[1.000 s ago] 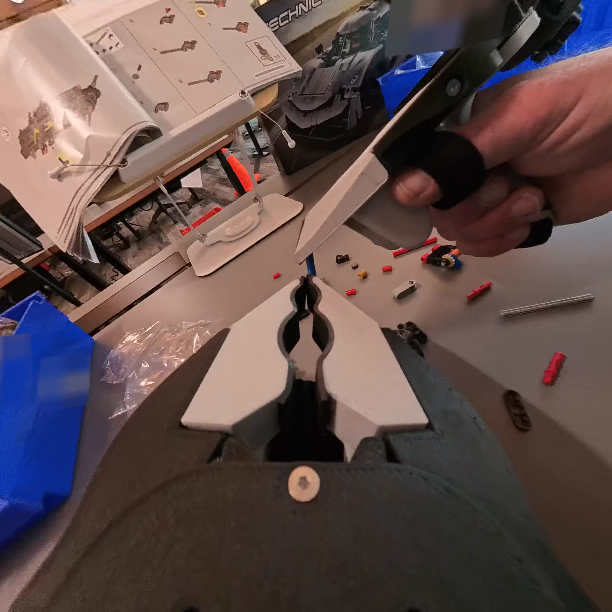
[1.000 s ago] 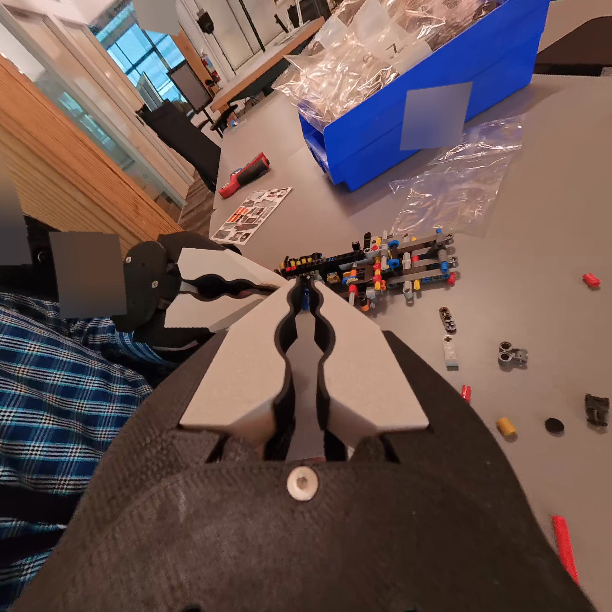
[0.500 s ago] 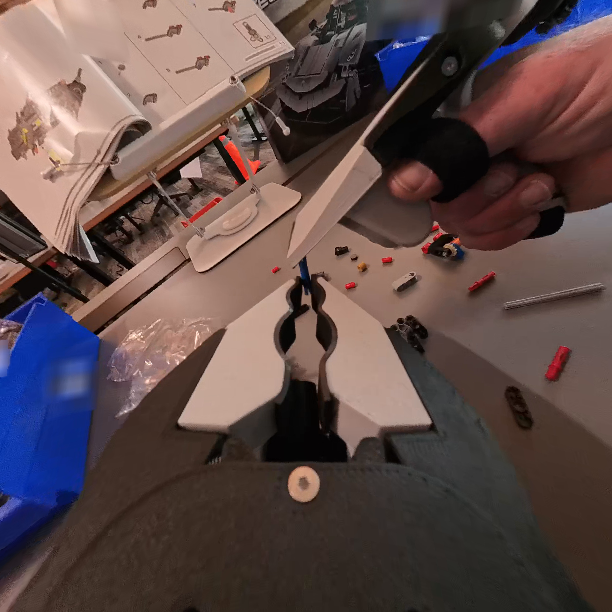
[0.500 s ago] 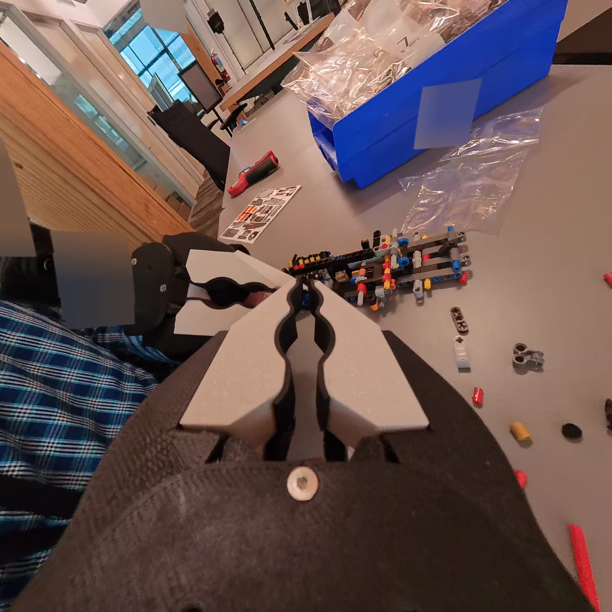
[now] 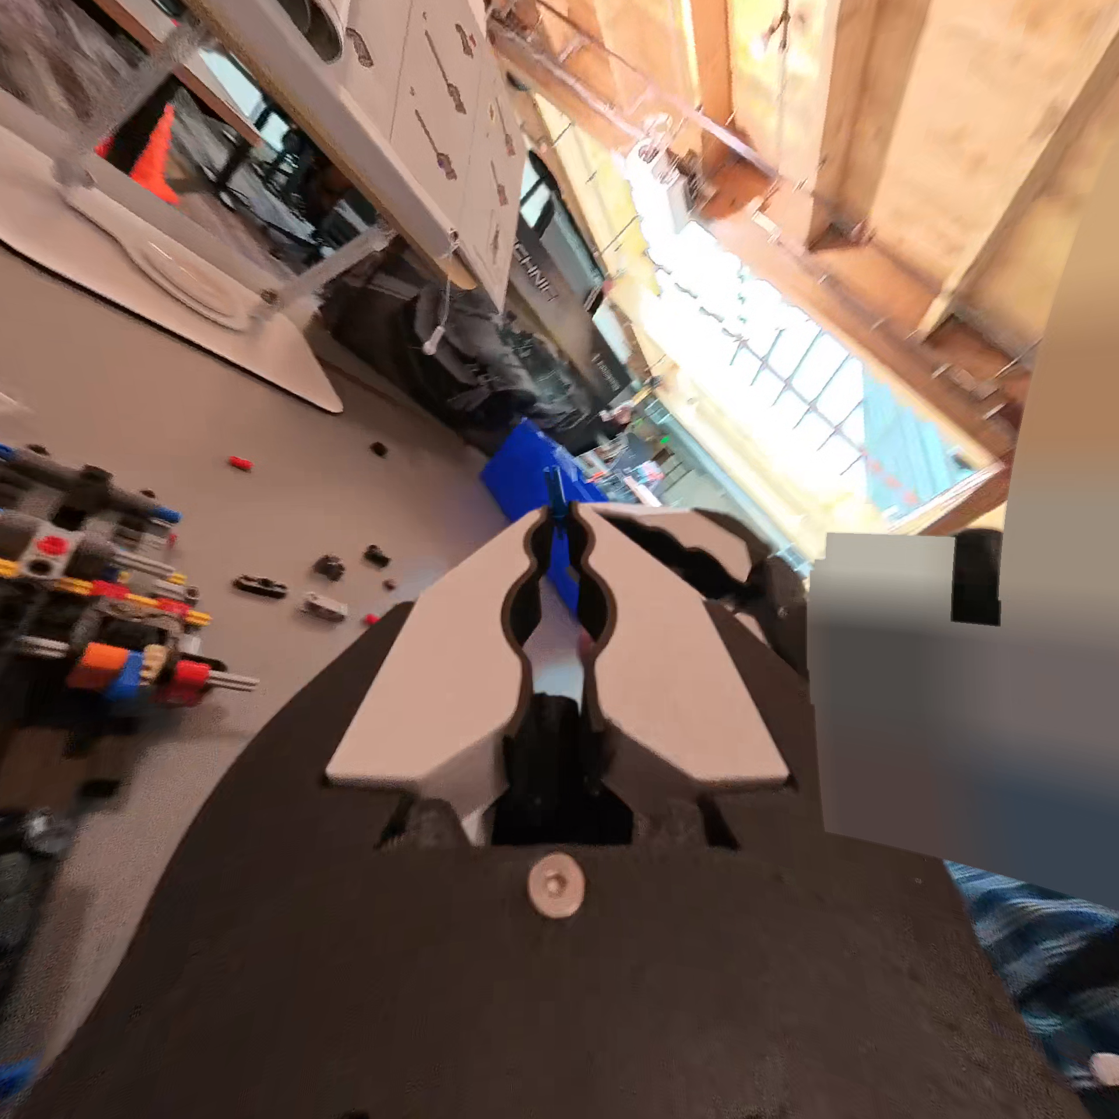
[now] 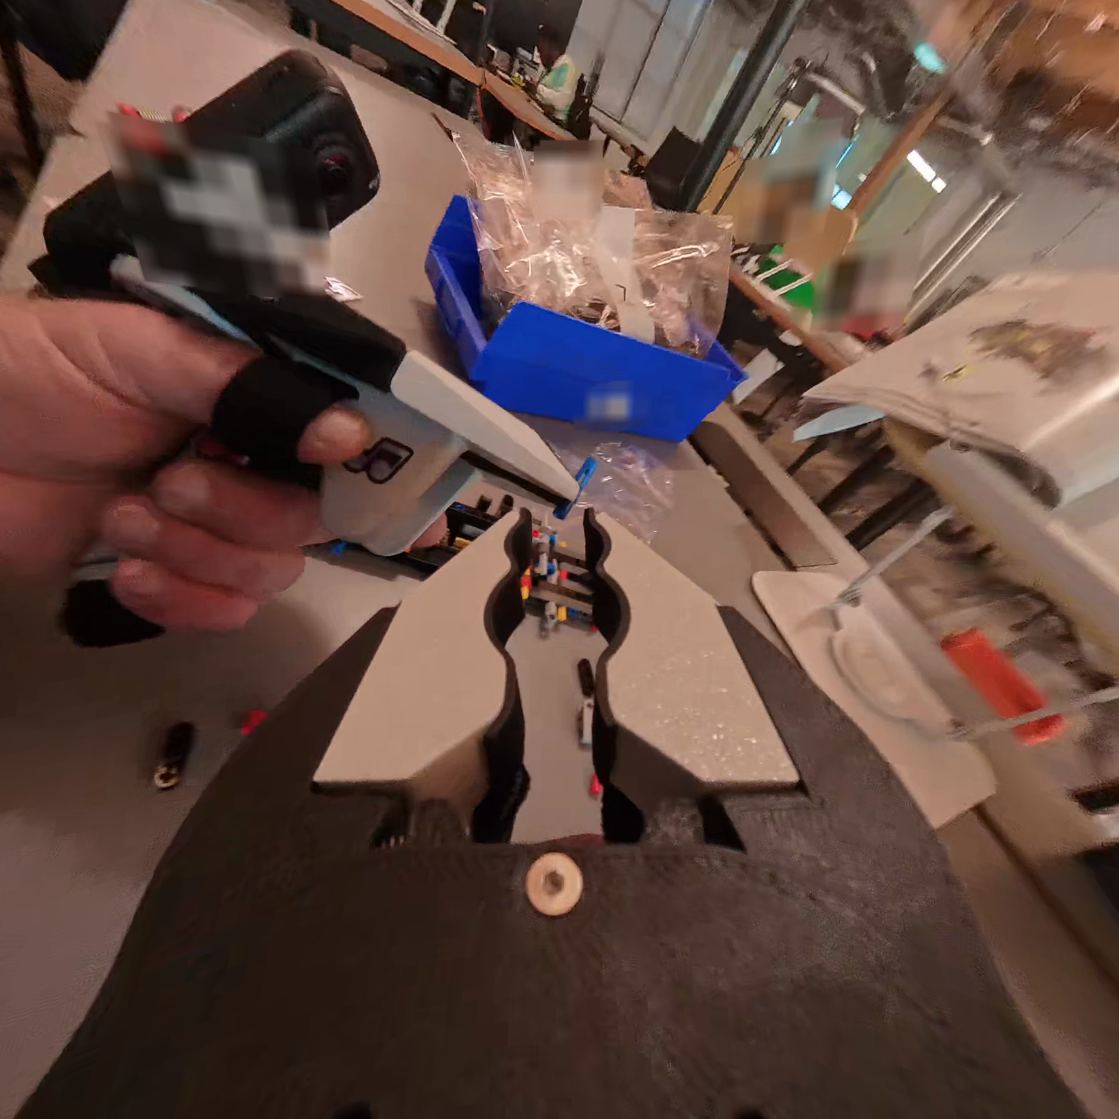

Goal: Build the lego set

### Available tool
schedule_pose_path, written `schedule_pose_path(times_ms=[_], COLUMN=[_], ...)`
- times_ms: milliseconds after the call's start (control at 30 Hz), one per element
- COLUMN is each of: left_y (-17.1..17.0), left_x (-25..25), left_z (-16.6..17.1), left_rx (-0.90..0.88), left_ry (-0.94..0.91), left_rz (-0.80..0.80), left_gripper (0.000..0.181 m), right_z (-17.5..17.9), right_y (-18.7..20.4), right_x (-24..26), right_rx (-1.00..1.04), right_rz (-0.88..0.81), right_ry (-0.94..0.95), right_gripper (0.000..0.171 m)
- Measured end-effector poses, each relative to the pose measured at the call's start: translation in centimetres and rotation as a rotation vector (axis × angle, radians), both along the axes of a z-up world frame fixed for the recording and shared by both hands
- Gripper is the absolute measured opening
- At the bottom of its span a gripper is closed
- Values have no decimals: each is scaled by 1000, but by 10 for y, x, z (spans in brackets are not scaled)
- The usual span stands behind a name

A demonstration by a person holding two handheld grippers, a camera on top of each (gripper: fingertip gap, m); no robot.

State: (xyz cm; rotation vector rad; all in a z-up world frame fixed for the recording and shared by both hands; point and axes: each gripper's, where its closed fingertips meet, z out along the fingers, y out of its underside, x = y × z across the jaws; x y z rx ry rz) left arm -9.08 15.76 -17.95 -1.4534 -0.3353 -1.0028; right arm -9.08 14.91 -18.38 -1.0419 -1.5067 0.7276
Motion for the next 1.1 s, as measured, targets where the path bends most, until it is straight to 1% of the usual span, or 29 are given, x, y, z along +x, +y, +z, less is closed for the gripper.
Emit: schedule_pose_path(times_ms=[67, 167, 267, 300, 333, 400, 433, 467, 567, 700, 767, 833, 867, 900, 933, 1100], left_y=[-1, -2, -3, -4, -5, -6, -6, -7, -7, -8, -8, -8, -9, -9, -10, -12], left_x=[1, 2, 3, 4, 4, 6, 6, 6, -2, 1, 1, 1, 2, 1, 2, 2], left_z=[3, 3, 3, 4, 4, 3, 3, 2, 1, 1, 0, -2, -3, -3, -5, -13], left_rx=[8, 14, 20, 23, 28, 28, 25, 22, 20, 17, 10, 2, -4, -7, -15, -38], left_ry=[-79, -156, -239, -264, -279, -269, -255, -246, -224, -220, -228, -238, -247, -257, -268, -321], left_rz=[-23, -34, -44, -50, -58, -60, -60, -61, -28, -50, -46, -41, -39, -38, -36, -24], left_gripper=[3, 3, 4, 8, 4, 4, 8, 5, 6, 4, 3, 3, 7, 4, 7, 7], right_z=[2, 4, 4, 5, 6, 5, 5, 4, 3, 2, 0, -2, -2, -2, -3, -7], right_y=[-1, 0, -1, -2, -3, -4, -4, -5, -6, -8, -7, -5, -6, -7, -8, -7], right_x=[-2, -3, -2, -1, 0, 2, 3, 3, 6, 8, 8, 9, 9, 9, 9, 7], right_rx=[43, 61, 58, 46, 33, -3, -13, -18, -28, -25, -46, -37, -28, -22, -21, -34], right_rz=[-21, -51, -51, -45, -37, -19, -10, -2, 21, 48, 47, 26, 21, 20, 19, 1], right_ry=[11, 22, 32, 40, 48, 44, 41, 37, 23, 18, 14, 12, 10, 15, 15, 0], right_gripper=[12, 3, 2, 2, 1, 0, 0, 0, 0, 0, 1, 6, 4, 3, 4, 0])
